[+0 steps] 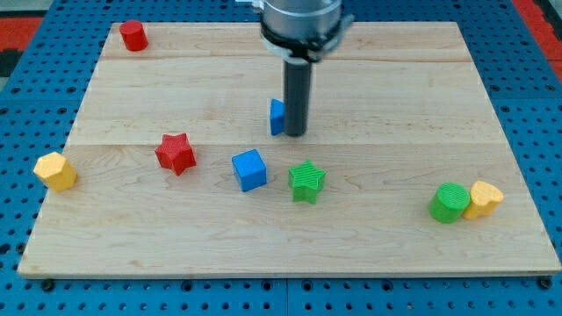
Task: Slide the blue triangle towards the top center of the board
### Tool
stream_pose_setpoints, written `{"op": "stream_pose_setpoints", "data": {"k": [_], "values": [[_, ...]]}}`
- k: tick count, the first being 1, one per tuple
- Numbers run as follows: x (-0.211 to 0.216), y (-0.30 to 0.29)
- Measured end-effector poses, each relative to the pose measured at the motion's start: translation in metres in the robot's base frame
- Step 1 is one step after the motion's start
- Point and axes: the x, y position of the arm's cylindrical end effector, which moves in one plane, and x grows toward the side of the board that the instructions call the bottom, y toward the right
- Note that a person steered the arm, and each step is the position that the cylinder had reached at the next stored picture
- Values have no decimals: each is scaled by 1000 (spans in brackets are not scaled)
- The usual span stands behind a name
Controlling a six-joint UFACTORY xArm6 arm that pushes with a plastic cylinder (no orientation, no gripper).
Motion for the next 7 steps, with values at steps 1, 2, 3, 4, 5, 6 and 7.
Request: {"op": "stream_pose_setpoints", "data": {"k": [1,2,3,4,5,6,7], "values": [[-58,-33],[-38,-44],[-28,-75],[-81,-88],[-92,-68],[-71,-86],[-70,-47]]}}
